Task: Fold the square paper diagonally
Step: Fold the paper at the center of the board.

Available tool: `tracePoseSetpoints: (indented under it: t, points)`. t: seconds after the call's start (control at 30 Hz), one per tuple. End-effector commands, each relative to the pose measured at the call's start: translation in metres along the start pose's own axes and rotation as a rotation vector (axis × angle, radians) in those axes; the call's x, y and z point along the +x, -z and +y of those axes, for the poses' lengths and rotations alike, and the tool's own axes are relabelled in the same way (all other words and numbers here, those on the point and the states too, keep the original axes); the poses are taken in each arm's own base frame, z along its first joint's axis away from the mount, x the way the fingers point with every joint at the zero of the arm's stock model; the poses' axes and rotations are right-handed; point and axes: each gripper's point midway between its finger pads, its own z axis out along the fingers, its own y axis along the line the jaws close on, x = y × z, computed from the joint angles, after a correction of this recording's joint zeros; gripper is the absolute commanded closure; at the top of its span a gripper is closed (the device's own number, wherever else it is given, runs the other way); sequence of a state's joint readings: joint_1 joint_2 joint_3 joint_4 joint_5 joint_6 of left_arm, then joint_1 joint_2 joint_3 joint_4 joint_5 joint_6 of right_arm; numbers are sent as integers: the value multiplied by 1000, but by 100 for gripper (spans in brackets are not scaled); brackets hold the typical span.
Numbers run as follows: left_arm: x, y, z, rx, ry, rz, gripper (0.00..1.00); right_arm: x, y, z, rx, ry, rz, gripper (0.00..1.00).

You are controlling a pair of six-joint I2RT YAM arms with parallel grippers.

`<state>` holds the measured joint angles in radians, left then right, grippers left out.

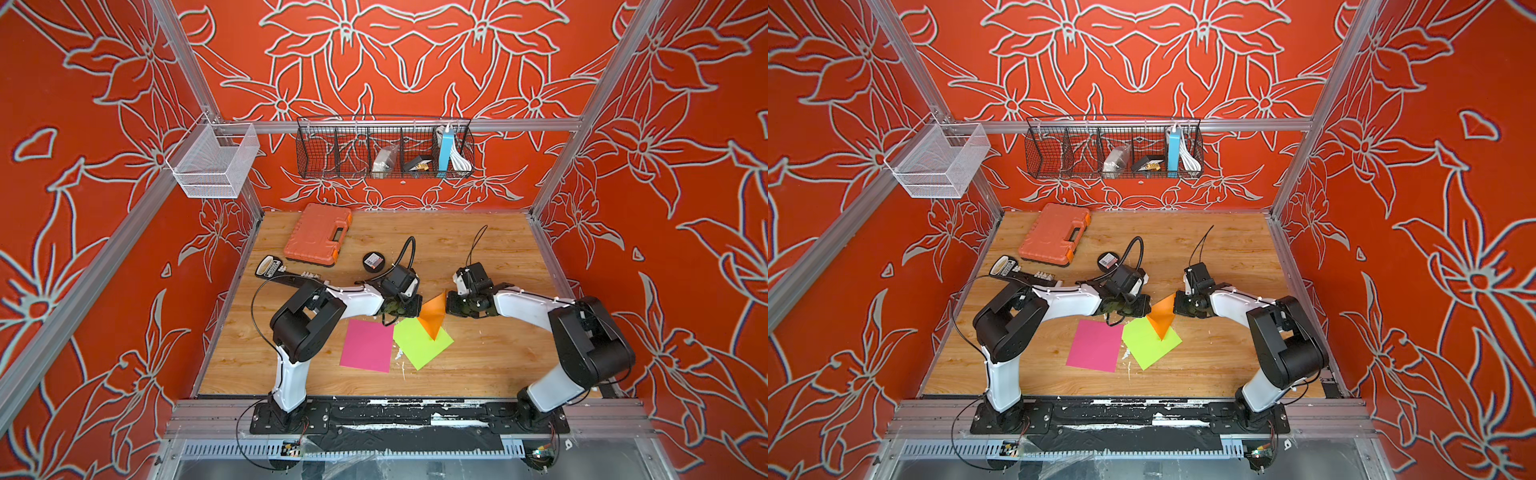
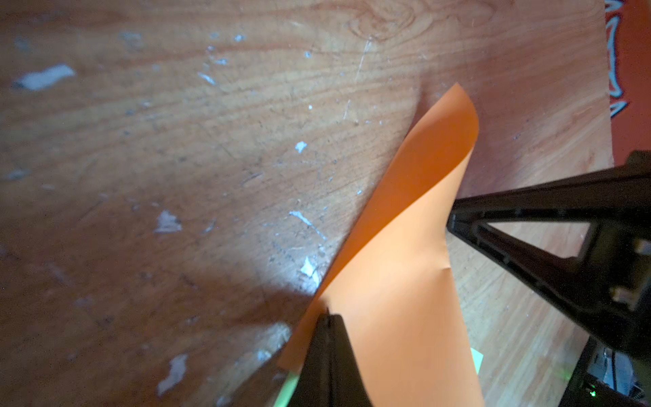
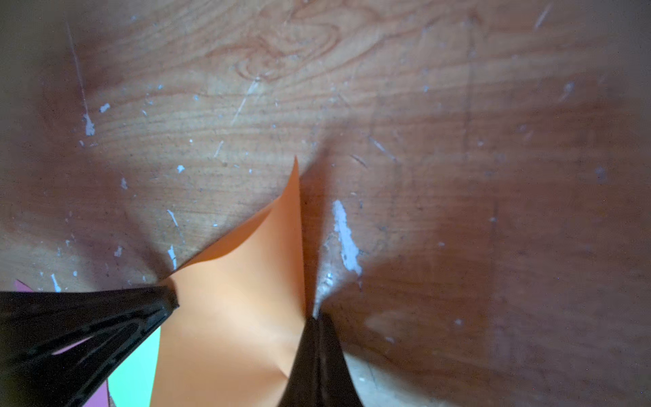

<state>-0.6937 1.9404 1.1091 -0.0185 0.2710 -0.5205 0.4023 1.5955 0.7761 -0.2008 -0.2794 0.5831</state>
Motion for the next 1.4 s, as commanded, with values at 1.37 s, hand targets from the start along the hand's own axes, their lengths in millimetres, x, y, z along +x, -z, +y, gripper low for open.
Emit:
tracePoseSetpoints:
  t: [1.37]
  points:
    - [14,-9,14,-68,-3,61,100,-28,-17,0,-73,-74,-1,100]
